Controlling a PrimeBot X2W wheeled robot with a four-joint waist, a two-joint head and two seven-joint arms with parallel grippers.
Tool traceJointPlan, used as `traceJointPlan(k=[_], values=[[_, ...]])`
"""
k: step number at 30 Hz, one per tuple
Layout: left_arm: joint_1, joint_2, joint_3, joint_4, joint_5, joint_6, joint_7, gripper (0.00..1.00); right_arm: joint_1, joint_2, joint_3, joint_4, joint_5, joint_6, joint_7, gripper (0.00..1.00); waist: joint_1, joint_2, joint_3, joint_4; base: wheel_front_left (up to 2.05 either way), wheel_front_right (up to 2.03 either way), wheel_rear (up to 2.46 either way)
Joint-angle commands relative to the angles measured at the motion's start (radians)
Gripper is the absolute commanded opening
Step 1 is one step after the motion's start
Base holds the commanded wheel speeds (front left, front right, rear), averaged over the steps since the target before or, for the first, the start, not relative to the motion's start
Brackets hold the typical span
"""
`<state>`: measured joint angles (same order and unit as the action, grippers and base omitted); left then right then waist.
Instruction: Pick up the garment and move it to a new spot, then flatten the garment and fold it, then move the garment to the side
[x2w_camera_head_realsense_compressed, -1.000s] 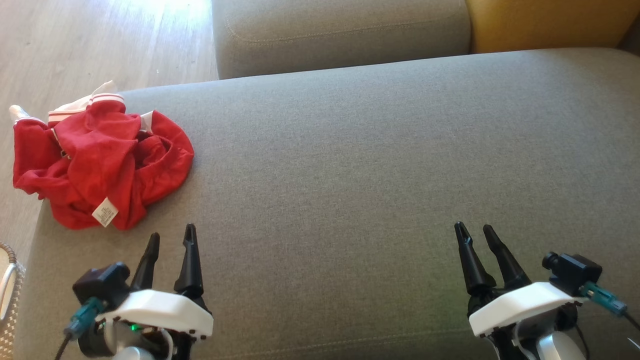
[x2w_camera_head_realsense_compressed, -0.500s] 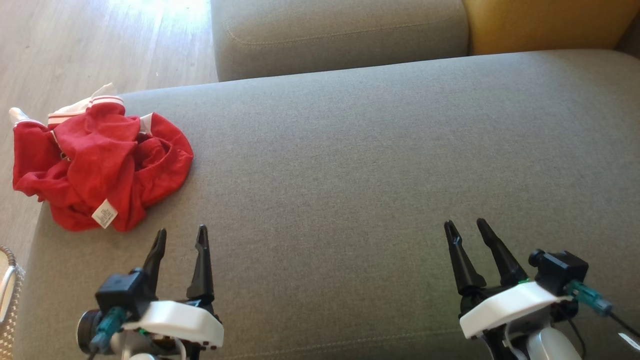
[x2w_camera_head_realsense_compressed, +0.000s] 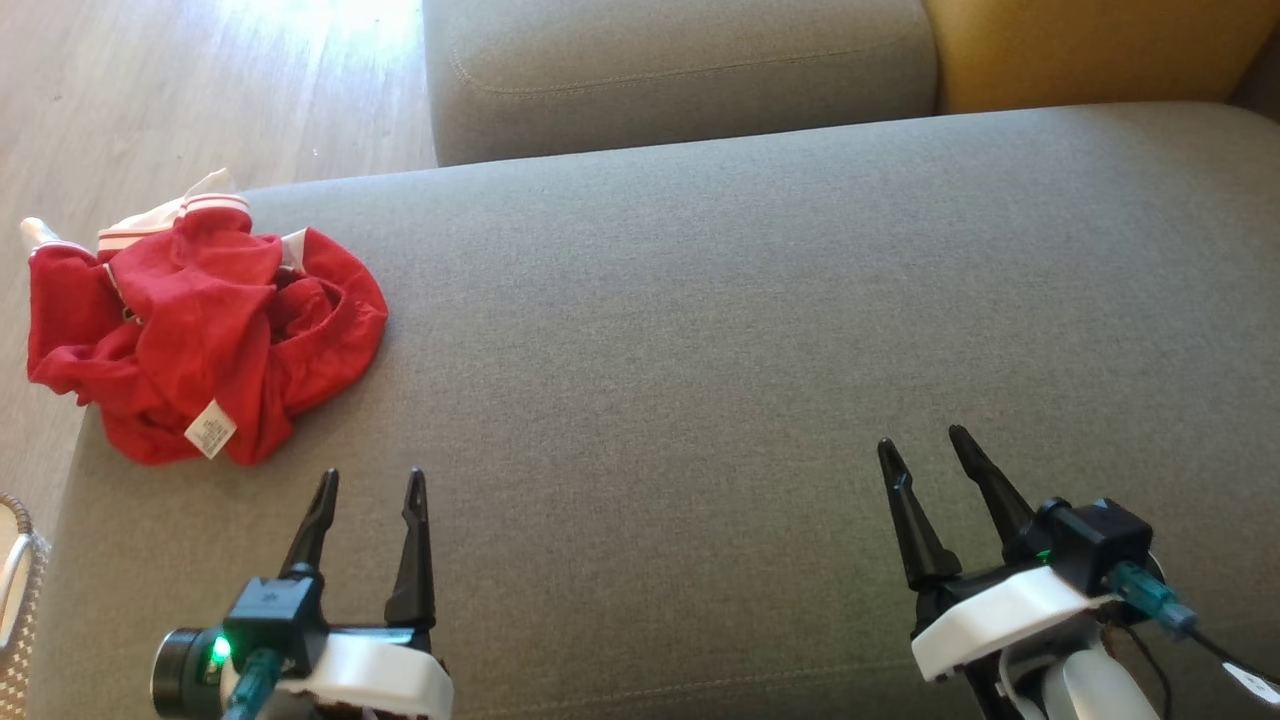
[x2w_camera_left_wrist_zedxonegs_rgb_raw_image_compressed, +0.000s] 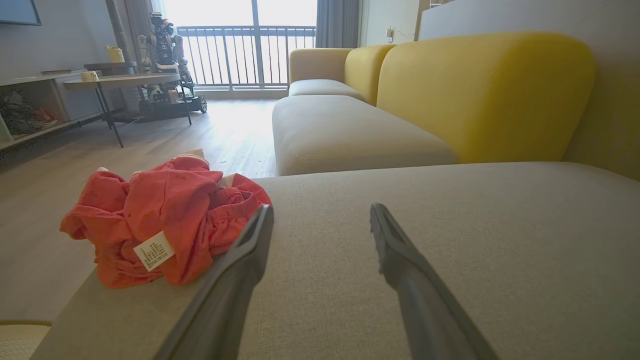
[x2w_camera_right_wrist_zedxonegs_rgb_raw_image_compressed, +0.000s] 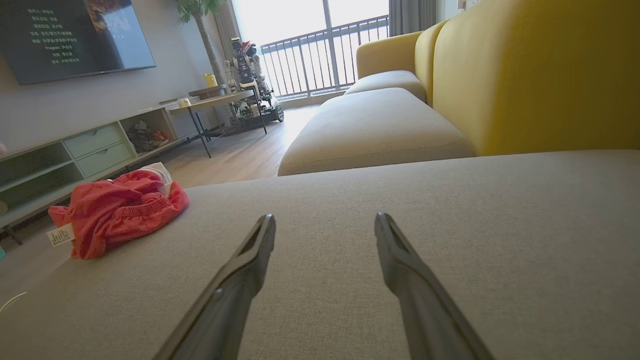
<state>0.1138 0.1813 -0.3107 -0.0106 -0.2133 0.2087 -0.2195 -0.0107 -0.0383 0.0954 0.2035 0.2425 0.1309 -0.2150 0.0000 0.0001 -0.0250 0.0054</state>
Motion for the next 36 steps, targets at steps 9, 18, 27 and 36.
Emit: traceJointPlan(k=[9,18,27,36], values=[[-0.023,-0.015,0.041,-0.020,0.128,-0.046,-0.040,1.00,-0.053,-0.012,0.015,-0.037,-0.144,0.000,-0.044,1.00,0.0000,-0.0001,0.004,-0.014,0.00,0.00,0.00],[-0.019,-0.042,0.074,-0.001,0.148,-0.088,-0.042,1.00,-0.050,-0.012,-0.005,-0.040,-0.154,0.000,-0.047,1.00,0.0000,-0.0001,0.011,-0.010,0.00,0.00,0.00],[-0.017,-0.067,0.103,0.010,0.147,-0.119,-0.042,1.00,-0.048,-0.012,-0.008,-0.047,-0.158,0.000,-0.047,1.00,0.0000,-0.0001,0.018,0.018,0.00,0.00,0.00],[-0.022,-0.093,0.131,0.021,0.158,-0.150,-0.042,1.00,-0.036,-0.012,-0.002,-0.056,-0.159,0.000,-0.047,1.00,0.0000,-0.0001,0.028,0.132,0.00,0.00,0.00]])
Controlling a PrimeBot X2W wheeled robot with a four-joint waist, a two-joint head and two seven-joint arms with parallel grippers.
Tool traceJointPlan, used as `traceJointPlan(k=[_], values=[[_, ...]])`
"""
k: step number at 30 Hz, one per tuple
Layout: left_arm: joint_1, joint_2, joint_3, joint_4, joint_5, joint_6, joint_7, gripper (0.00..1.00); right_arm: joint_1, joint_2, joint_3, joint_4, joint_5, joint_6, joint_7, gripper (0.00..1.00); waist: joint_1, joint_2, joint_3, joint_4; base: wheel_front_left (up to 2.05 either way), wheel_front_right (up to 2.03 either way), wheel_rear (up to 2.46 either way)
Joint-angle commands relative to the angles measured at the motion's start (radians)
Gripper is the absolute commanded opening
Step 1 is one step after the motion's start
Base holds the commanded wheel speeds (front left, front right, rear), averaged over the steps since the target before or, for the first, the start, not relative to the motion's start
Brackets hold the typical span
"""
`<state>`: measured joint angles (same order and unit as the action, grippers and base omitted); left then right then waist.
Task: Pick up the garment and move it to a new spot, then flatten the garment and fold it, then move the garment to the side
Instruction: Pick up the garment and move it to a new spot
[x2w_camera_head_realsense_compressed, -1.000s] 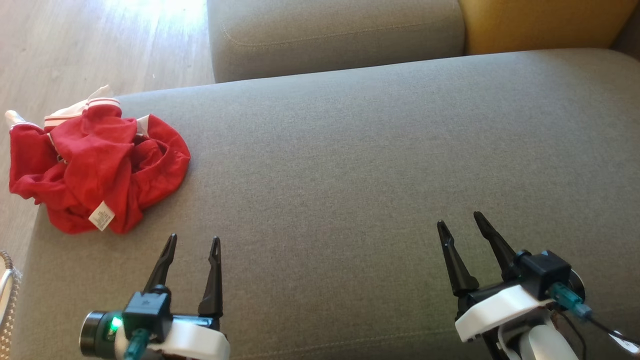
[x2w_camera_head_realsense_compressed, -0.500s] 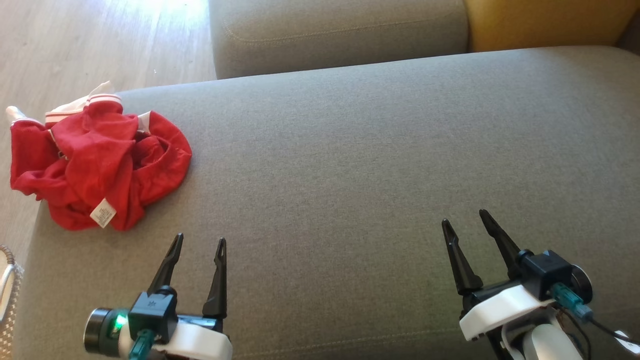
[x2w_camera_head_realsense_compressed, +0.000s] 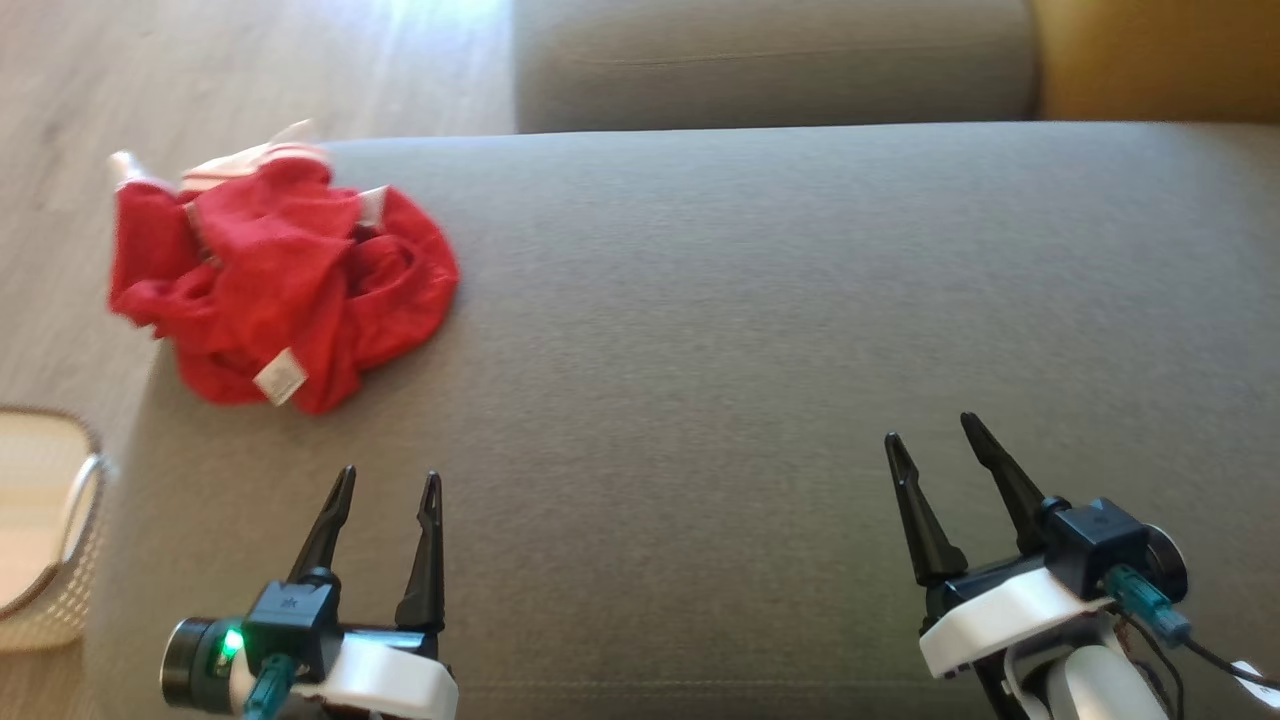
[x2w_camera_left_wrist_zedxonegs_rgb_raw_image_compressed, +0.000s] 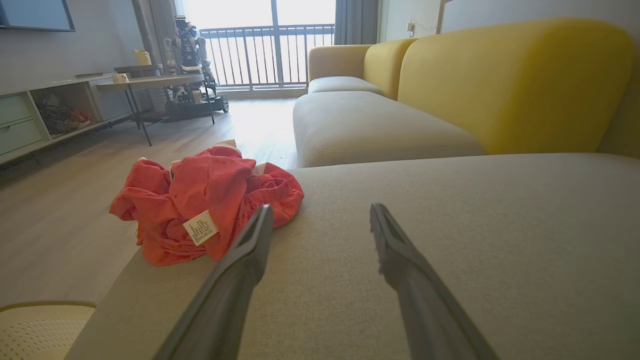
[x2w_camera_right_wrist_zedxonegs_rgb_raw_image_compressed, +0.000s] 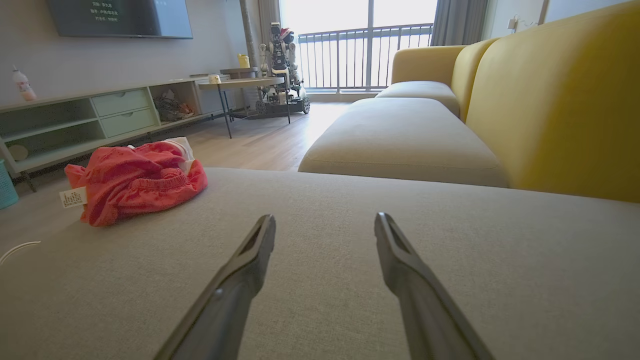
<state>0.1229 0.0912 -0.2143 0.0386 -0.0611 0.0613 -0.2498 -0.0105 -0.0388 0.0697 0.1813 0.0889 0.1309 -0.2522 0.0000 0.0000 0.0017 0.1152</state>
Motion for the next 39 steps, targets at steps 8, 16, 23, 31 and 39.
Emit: traceJointPlan(k=[8,16,23,31,39], values=[[-0.026,-0.015,0.050,-0.037,0.018,-0.003,-0.012,1.00,-0.032,-0.011,0.027,-0.026,0.015,0.000,-0.010,1.00,0.0000,0.0000,0.010,0.141,0.00,0.00,0.00],[-0.029,-0.027,0.051,-0.050,0.020,0.005,-0.012,1.00,-0.034,-0.011,0.012,-0.015,0.003,0.000,-0.010,1.00,0.0000,0.0000,0.039,0.255,0.00,0.00,0.00],[-0.042,-0.036,0.046,-0.055,0.011,0.017,-0.012,1.00,-0.036,-0.011,0.010,0.001,-0.020,0.000,-0.010,1.00,0.0000,0.0000,0.060,0.320,0.00,0.00,0.00],[-0.201,-0.017,0.066,-0.145,0.027,-0.018,-0.012,1.00,-0.060,-0.011,0.023,0.024,-0.058,0.000,-0.010,1.00,0.0000,0.0000,0.124,0.328,0.00,0.00,0.00],[-0.528,0.075,0.133,-0.074,0.017,-0.105,-0.012,1.00,-0.129,-0.011,0.041,0.024,-0.112,0.000,-0.010,1.00,0.0000,0.0000,0.255,0.253,0.00,0.00,0.00]])
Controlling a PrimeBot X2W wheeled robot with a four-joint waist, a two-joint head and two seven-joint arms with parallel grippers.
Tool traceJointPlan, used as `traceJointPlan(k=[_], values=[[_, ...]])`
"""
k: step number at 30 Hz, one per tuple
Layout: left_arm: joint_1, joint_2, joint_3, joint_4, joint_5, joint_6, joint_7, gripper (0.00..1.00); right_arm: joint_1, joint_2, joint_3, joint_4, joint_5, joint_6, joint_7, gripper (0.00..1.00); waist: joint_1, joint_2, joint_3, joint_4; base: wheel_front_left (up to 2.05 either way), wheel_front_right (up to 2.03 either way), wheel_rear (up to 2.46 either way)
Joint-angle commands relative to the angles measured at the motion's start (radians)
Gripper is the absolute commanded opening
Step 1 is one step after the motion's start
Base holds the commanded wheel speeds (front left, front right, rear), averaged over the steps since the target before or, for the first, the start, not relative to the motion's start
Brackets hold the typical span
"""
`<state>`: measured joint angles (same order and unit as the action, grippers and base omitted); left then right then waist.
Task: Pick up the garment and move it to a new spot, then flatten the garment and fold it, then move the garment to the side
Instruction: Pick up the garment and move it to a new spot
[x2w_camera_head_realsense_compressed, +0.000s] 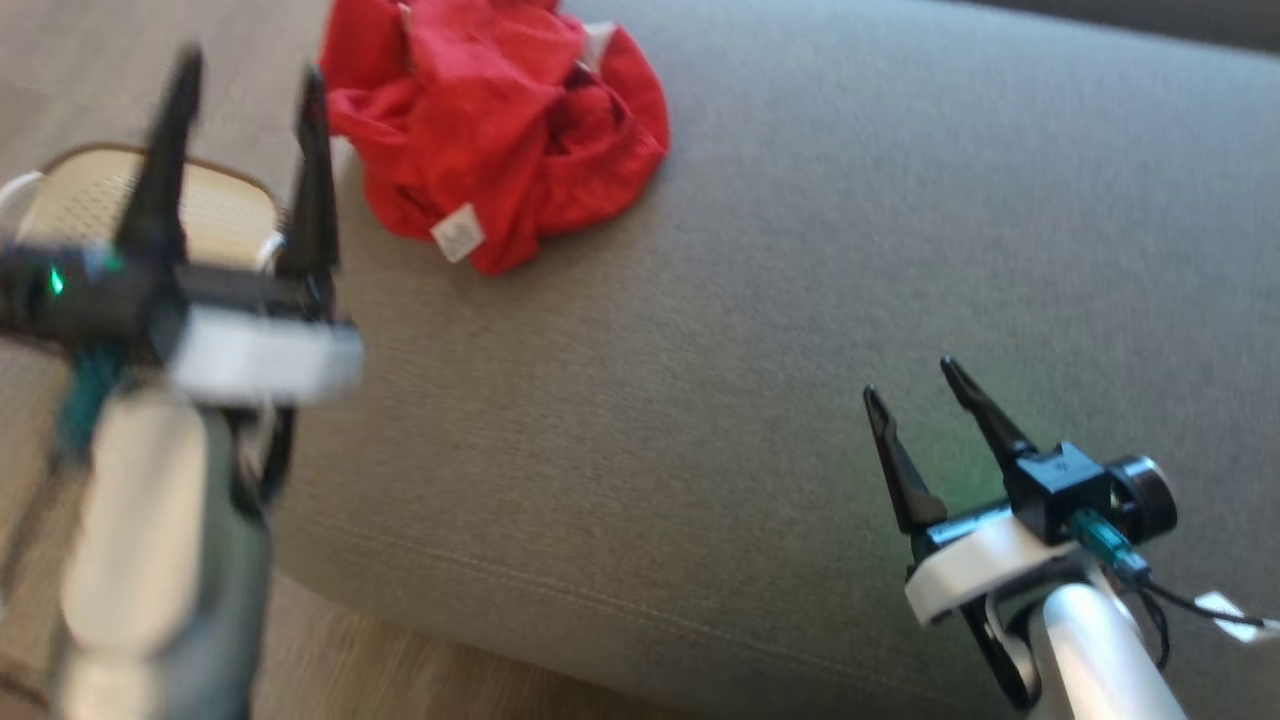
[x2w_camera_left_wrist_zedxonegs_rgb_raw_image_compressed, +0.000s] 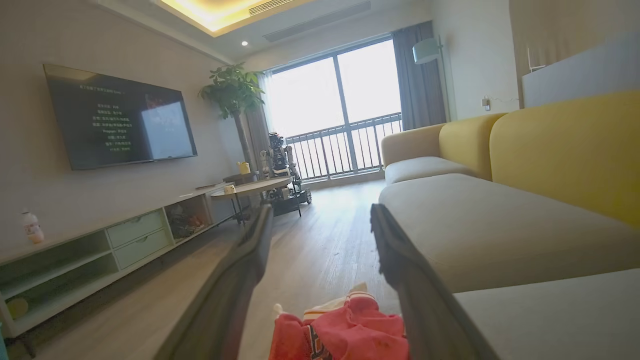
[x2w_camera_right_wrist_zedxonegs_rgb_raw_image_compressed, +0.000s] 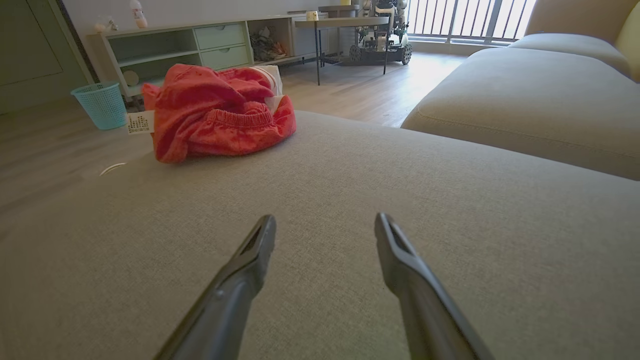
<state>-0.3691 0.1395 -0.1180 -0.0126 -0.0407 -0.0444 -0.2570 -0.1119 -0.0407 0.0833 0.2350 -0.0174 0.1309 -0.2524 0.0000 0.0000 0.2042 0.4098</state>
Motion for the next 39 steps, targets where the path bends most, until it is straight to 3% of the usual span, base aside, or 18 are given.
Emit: traceJointPlan(k=[1,7,15,22,30,32,33,39], values=[[-0.088,0.038,0.040,0.030,-0.012,-0.014,-0.005,1.00,-0.035,-0.009,0.026,-0.032,-0.015,0.000,-0.009,1.00,0.0000,0.0000,0.073,-0.054,0.00,0.00,0.00],[-0.436,0.100,-0.006,0.397,-0.033,-0.071,0.023,1.00,-0.075,-0.009,0.018,-0.042,-0.058,0.000,-0.009,1.00,0.0000,0.0000,0.179,-0.129,0.00,0.00,0.00],[-0.723,0.177,0.013,0.890,-0.097,-0.080,0.200,1.00,-0.114,-0.009,0.045,-0.037,-0.057,0.000,-0.009,1.00,0.0000,0.0000,0.273,-0.247,0.00,0.00,0.00],[-0.811,0.231,0.016,1.110,-0.105,-0.074,0.254,1.00,-0.118,-0.009,0.055,-0.032,-0.048,0.000,-0.009,1.00,0.0000,0.0000,0.316,-0.308,0.00,0.00,0.00],[-0.833,0.250,0.001,1.240,-0.117,-0.077,0.300,1.00,-0.119,-0.009,0.053,-0.042,-0.049,0.000,-0.009,1.00,0.0000,0.0000,0.341,-0.313,0.00,0.00,0.00],[-0.835,0.246,-0.005,1.248,-0.117,-0.077,0.285,0.05,-0.125,-0.009,0.053,-0.043,-0.047,0.000,-0.009,1.00,0.0000,0.0000,0.342,-0.308,0.00,0.00,0.00],[-0.836,0.243,-0.007,1.249,-0.118,-0.078,0.272,0.00,-0.127,-0.009,0.054,-0.043,-0.046,0.000,-0.009,1.00,0.0000,0.0000,0.339,-0.305,0.00,0.00,0.00],[-0.837,0.243,-0.021,1.239,-0.116,-0.079,0.150,0.00,-0.131,-0.009,0.078,-0.032,-0.026,0.000,-0.009,1.00,0.0000,0.0000,0.285,-0.298,0.00,0.00,0.00]])
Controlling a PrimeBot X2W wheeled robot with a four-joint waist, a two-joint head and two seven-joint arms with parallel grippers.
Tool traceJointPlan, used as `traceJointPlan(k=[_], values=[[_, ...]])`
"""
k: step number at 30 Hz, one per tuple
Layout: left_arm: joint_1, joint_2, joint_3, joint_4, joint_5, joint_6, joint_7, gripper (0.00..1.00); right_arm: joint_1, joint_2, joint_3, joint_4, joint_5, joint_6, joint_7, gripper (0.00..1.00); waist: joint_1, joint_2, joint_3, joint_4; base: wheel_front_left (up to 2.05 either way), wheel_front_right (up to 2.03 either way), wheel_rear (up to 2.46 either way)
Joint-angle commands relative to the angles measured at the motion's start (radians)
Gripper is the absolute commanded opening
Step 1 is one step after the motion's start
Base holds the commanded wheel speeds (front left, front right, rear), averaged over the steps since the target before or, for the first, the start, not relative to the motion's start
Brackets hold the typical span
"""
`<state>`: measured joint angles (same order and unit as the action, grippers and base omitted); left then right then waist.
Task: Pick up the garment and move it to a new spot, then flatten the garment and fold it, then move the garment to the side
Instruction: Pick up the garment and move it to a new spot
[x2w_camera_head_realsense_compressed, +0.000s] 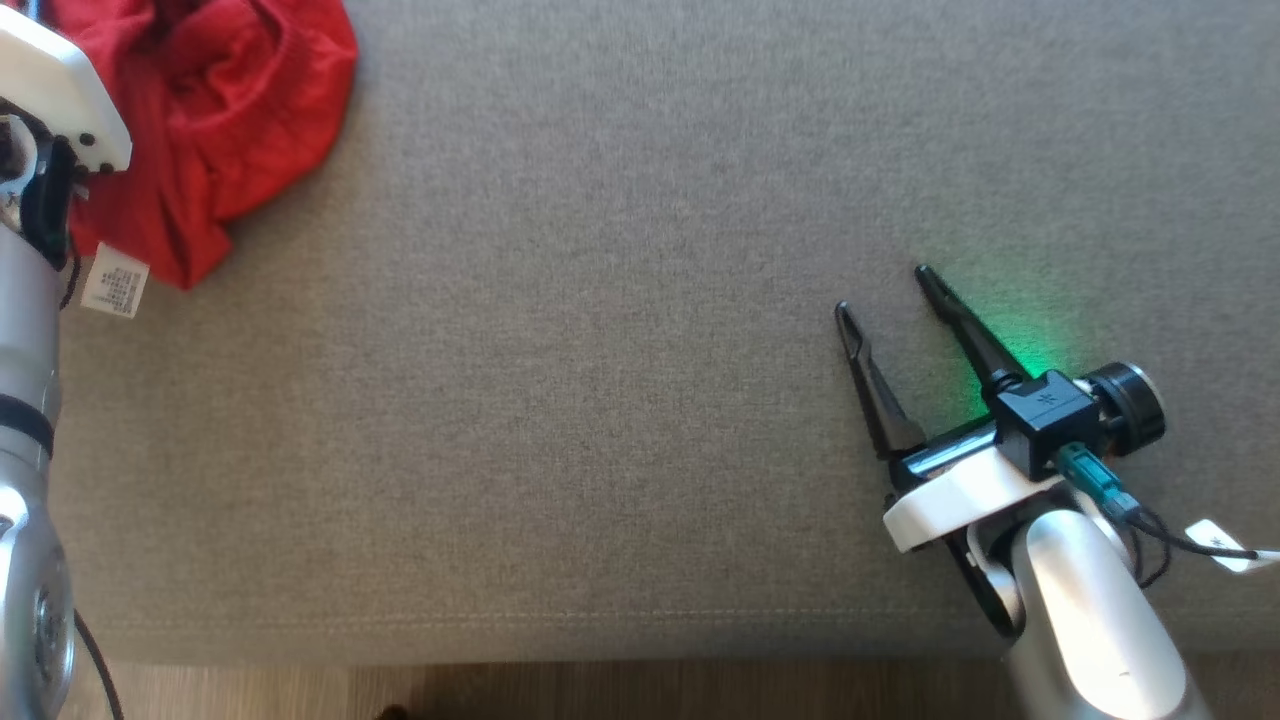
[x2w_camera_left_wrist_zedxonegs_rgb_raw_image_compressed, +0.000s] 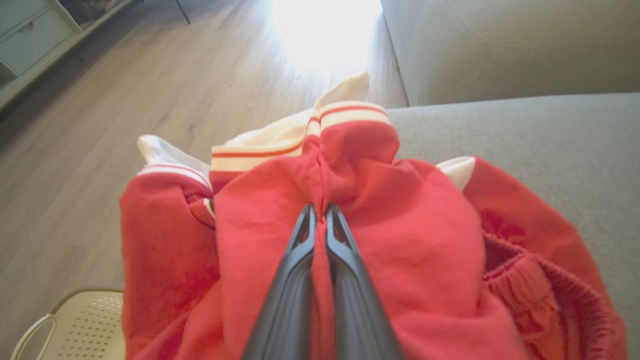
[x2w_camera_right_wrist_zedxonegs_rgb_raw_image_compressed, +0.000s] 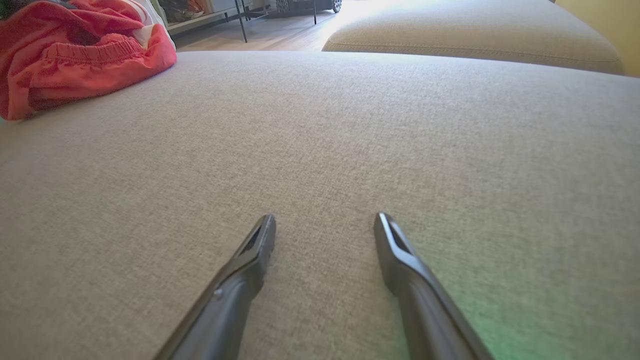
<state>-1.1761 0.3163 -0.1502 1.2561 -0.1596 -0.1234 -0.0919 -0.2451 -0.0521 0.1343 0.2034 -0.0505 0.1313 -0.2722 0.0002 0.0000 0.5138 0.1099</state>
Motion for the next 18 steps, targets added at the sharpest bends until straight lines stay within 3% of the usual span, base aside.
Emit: traceJointPlan(k=[1,7,13,18], values=[[-0.029,0.068,0.007,-0.031,0.005,0.000,-0.039,0.00,0.003,0.002,0.032,0.001,0.014,-0.001,0.010,1.00,-0.0002,0.0000,-0.039,0.001,0.00,0.00,0.00],[-0.030,0.088,-0.037,-0.075,0.030,-0.003,-0.149,0.00,0.013,0.002,0.059,0.020,0.073,-0.001,0.010,1.00,-0.0002,0.0000,-0.175,-0.011,0.00,0.00,0.00],[-0.034,0.062,-0.085,-0.184,0.011,-0.007,-0.167,0.00,0.047,0.002,0.079,0.034,0.112,-0.001,0.010,1.00,-0.0002,0.0000,-0.284,-0.022,0.00,0.00,0.00],[0.009,0.036,-0.190,-0.310,-0.069,-0.007,-0.168,0.00,0.073,0.002,0.106,0.029,0.144,-0.001,0.010,1.00,-0.0002,0.0000,-0.369,-0.071,0.00,0.00,0.00]])
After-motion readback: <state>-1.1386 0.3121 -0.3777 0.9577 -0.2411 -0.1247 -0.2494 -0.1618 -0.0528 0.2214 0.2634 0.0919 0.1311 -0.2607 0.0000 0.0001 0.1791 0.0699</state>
